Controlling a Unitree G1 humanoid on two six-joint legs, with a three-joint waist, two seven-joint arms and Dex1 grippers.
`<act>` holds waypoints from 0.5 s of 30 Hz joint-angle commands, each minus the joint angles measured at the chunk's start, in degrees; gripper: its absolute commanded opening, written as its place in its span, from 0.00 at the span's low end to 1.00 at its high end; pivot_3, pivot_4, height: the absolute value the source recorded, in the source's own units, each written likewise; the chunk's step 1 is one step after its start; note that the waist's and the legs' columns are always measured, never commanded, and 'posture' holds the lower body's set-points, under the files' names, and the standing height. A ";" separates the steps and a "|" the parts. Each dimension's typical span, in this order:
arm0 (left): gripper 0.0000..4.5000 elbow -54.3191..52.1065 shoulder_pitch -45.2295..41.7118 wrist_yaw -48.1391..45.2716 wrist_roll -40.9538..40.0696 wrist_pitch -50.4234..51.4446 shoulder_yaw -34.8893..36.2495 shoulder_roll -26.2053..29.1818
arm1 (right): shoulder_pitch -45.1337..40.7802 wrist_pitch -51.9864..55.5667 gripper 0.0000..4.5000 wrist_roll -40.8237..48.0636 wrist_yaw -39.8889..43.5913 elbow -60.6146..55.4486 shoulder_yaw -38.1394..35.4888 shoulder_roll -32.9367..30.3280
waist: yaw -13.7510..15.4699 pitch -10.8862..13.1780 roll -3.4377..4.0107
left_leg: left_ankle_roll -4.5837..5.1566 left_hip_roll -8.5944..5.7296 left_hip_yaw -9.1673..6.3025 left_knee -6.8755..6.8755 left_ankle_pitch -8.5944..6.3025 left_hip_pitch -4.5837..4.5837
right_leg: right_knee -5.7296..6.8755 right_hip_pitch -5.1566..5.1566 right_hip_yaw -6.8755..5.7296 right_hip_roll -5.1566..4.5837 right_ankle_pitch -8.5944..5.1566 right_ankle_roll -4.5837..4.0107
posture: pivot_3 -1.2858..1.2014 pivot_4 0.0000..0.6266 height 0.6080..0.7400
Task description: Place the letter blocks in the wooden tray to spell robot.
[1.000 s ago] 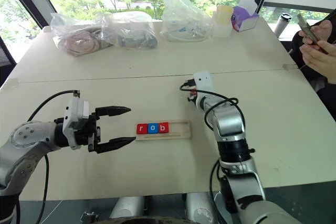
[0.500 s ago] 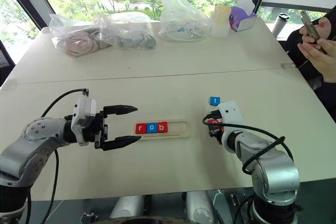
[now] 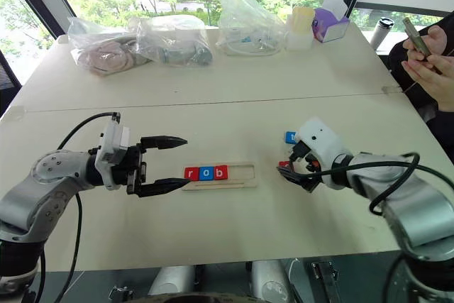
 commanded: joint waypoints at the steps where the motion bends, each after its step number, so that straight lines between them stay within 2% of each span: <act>1: 1.00 -0.88 -0.83 0.41 -0.17 -0.27 0.00 -0.17 | 1.27 -25.22 0.99 -4.44 15.14 13.60 4.03 -4.13 | -0.06 0.01 -0.01 | 0.00 0.00 0.04 0.02 0.00 0.01 | 0.00 0.01 0.02 0.00 0.01 0.01 | 0.52 0.24 1.00; 3: 1.00 -1.22 -0.82 0.72 -0.05 -0.22 -0.07 -0.23 | 1.12 -32.59 0.99 -5.72 19.76 19.31 5.79 -5.10 | -0.03 0.02 -0.02 | 0.00 0.00 0.08 0.06 0.00 0.02 | 0.01 0.03 0.05 -0.02 0.01 0.01 | 0.52 0.24 1.00; 7: 1.00 -3.03 -0.11 1.14 -1.45 0.84 1.04 0.49 | -4.44 -40.34 0.99 -7.19 25.08 30.28 9.93 -2.41 | -0.27 0.03 -0.04 | 0.00 0.00 0.10 0.08 0.00 0.07 | 0.07 0.04 0.09 -0.02 0.09 0.10 | 0.52 0.24 1.00; 15: 1.00 -5.06 1.79 1.42 -2.37 2.27 2.03 2.27 | -9.10 -48.90 0.99 -11.55 27.27 42.41 13.73 1.98 | 0.23 0.04 -0.02 | -0.01 0.01 0.12 0.07 0.01 0.06 | 0.08 0.04 0.12 -0.02 0.22 -0.08 | 0.52 0.24 1.00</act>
